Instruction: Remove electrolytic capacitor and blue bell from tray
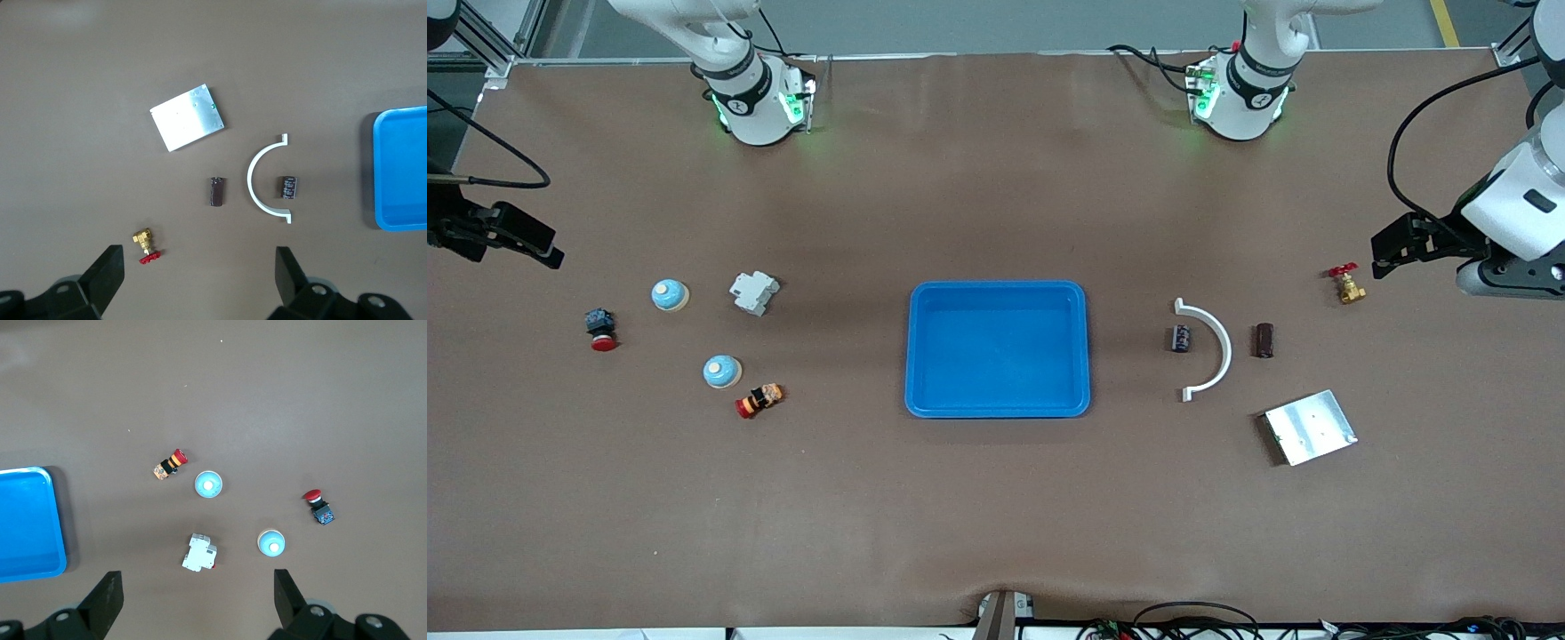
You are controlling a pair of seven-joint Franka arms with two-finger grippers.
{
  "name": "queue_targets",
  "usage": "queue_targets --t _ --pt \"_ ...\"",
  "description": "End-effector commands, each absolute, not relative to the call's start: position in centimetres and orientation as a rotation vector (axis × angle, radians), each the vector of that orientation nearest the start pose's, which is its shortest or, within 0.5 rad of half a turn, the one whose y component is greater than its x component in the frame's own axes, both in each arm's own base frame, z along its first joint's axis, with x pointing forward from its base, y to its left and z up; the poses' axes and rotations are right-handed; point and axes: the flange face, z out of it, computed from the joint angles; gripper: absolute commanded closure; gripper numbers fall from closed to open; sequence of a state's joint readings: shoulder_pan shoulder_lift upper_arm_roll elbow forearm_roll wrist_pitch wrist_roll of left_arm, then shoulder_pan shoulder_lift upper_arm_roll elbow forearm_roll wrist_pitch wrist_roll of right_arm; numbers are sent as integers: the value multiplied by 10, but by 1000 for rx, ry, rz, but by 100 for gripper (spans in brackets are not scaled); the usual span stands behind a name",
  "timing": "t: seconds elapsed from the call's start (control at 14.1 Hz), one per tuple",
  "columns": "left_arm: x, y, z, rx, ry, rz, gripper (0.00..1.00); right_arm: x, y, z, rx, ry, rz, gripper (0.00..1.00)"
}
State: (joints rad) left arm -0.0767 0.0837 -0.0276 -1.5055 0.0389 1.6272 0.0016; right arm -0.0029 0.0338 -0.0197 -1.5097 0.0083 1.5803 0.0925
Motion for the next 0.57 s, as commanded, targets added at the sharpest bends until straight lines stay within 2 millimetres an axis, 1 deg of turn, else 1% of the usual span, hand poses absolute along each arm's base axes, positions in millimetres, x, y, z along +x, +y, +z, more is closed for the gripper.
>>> queue_targets --t 0.0,0.21,0.36,0.5 --pt "577 -55 618 -3119 152 -54 0 563 -11 637 -3111 201 -75 0" --pt "576 -52 617 -3137 152 -39 0 563 -11 637 -3111 198 -73 0" --pt "577 -52 617 -3202 140 -43 0 563 -12 637 -3111 203 -70 0" --pt "578 -48 618 -3214 133 -46 0 563 -12 637 -3111 203 -68 0"
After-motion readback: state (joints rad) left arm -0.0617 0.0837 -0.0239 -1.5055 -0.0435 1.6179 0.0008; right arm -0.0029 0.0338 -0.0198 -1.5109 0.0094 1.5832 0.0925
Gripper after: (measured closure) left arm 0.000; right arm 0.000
